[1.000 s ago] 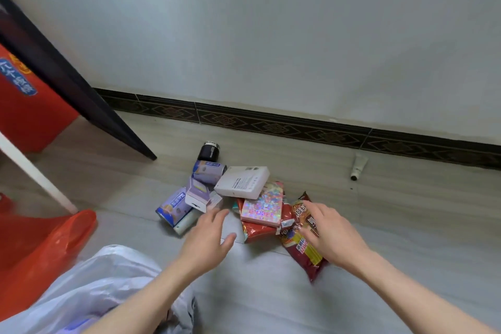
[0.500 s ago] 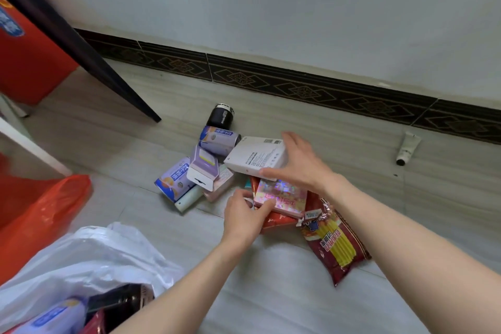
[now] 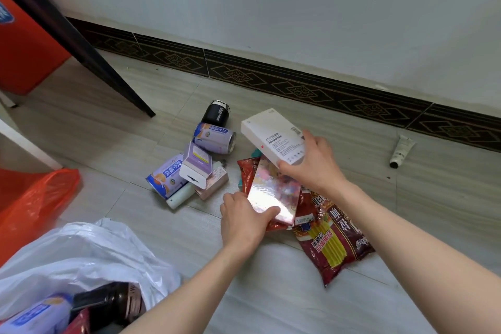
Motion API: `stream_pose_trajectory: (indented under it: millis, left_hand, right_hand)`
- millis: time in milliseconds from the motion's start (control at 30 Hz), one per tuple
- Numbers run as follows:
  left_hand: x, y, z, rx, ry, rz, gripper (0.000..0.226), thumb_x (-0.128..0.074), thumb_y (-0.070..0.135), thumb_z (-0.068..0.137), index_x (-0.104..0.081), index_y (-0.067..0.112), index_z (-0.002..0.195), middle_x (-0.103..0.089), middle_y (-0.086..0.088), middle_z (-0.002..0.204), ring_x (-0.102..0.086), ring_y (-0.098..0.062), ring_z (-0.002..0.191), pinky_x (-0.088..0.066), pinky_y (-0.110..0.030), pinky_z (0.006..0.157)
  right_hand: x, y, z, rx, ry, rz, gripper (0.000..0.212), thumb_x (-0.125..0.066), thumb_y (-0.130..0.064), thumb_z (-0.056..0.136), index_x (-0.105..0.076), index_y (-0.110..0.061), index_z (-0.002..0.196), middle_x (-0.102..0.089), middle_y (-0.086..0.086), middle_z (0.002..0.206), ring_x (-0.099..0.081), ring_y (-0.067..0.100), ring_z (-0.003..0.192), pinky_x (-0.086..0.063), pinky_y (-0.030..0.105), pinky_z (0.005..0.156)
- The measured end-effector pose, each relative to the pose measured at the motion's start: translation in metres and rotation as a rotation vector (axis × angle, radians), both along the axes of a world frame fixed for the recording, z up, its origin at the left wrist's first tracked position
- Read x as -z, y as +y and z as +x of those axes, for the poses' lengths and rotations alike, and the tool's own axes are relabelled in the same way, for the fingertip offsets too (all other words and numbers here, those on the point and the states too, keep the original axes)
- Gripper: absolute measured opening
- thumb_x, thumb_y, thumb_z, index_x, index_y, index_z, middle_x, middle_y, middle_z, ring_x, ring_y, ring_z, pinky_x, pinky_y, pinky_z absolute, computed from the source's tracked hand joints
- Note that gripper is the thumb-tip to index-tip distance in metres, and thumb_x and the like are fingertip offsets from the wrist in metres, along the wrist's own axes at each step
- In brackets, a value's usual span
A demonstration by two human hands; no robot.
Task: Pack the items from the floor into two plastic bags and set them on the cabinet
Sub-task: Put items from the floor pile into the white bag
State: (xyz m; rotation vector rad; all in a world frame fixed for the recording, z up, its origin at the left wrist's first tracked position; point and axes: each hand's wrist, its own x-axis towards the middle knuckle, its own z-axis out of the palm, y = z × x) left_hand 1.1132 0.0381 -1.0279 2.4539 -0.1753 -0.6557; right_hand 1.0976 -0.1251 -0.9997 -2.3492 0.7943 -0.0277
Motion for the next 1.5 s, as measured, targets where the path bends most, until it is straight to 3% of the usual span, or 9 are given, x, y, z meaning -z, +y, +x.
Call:
stream_pose_trajectory:
  millis: [233,400,567,733,867,1000,1200,1400,1500]
  left_hand:
    - [0.000,-0.009,0.004,-0.164,0.131,0.081,0.066,-0.075,0.047,0.068,-0.054,0.012,0.119,-0.045,-0.011,0.127,-0.036,-0.029,0.124,-0.034,-0.039,0.102]
    - [-0.016,-0.013,0.006,-0.266,0.208,-0.268,0.034,-0.076,0.023,0.071,-0.056,0.012,0.096,-0.066,-0.011,0.106,-0.062,-0.028,0.098,-0.050,-0.041,0.088]
    - [-0.073,0.005,0.021,-0.180,0.106,-0.322,0.020,-0.070,0.019,0.077,-0.057,0.014,0.091,-0.067,-0.011,0.100,-0.064,-0.027,0.094,-0.052,-0.042,0.085]
    - [-0.152,0.076,0.046,-0.102,-0.039,-0.310,0.012,-0.066,0.018,0.079,-0.061,0.016,0.089,-0.069,-0.010,0.092,-0.065,-0.026,0.088,-0.054,-0.042,0.082]
    - [-0.207,0.155,0.049,-0.199,-0.087,-0.339,0.009,-0.066,0.012,0.079,-0.061,0.019,0.075,-0.068,-0.011,0.088,-0.066,-0.027,0.085,-0.056,-0.045,0.079]
    - [-0.233,0.244,0.031,-0.340,-0.103,-0.415,0.006,-0.066,0.010,0.081,-0.062,0.014,0.082,-0.068,-0.011,0.087,-0.066,-0.019,0.072,-0.056,-0.032,0.060]
    - [-0.218,0.368,-0.010,-0.527,-0.044,-0.486,0.009,-0.062,0.004,0.084,-0.061,0.004,0.093,-0.065,-0.017,0.087,-0.064,-0.029,0.074,-0.056,-0.043,0.068]
    - [-0.168,0.431,-0.034,-0.649,0.067,-0.520,0.008,-0.061,0.002,0.085,-0.059,0.004,0.092,-0.064,-0.014,0.080,-0.060,-0.020,0.063,-0.053,-0.029,0.054]
    - [-0.139,0.443,-0.035,-0.700,0.129,-0.522,0.018,-0.062,0.003,0.084,-0.058,0.000,0.102,-0.065,-0.015,0.085,-0.061,-0.021,0.068,-0.054,-0.033,0.058]
  right_hand:
    - [0.011,0.005,-0.030,0.126,-0.022,0.118,0.083,-0.064,-0.051,0.067,-0.029,-0.021,0.136,-0.039,0.010,0.128,-0.034,0.027,0.124,-0.039,0.045,0.100]
    - [-0.007,0.007,-0.037,0.168,-0.089,0.115,0.083,-0.060,-0.056,0.065,-0.031,-0.022,0.135,-0.043,0.008,0.128,-0.032,0.023,0.124,-0.039,0.042,0.099]
    - [-0.059,0.027,-0.046,0.164,-0.196,0.100,0.069,-0.059,-0.055,0.066,-0.038,-0.027,0.126,-0.045,0.004,0.121,-0.034,0.018,0.119,-0.036,0.032,0.090]
    - [-0.130,0.063,-0.059,0.088,-0.270,0.064,0.069,-0.060,-0.054,0.072,-0.035,-0.031,0.132,-0.038,-0.004,0.116,-0.034,0.015,0.119,-0.036,0.030,0.090]
    - [-0.180,0.114,-0.067,-0.001,-0.277,0.019,0.072,-0.061,-0.051,0.074,-0.032,-0.028,0.135,-0.033,-0.005,0.111,-0.033,0.016,0.118,-0.031,0.027,0.088]
    - [-0.204,0.182,-0.079,-0.105,-0.233,-0.044,0.079,-0.064,-0.049,0.075,-0.029,-0.020,0.140,-0.038,0.007,0.129,-0.032,0.021,0.122,-0.029,0.029,0.099]
    - [-0.191,0.279,-0.097,-0.310,-0.103,-0.107,0.081,-0.061,-0.054,0.074,-0.027,-0.020,0.139,-0.036,0.005,0.133,-0.031,0.021,0.122,-0.031,0.033,0.101]
    - [-0.152,0.342,-0.099,-0.416,0.020,-0.095,0.074,-0.061,-0.052,0.071,-0.033,-0.022,0.133,-0.037,0.004,0.129,-0.034,0.020,0.121,-0.034,0.027,0.093]
    - [-0.138,0.357,-0.096,-0.440,0.032,-0.068,0.073,-0.060,-0.054,0.071,-0.033,-0.024,0.132,-0.036,0.001,0.129,-0.032,0.016,0.121,-0.034,0.024,0.090]
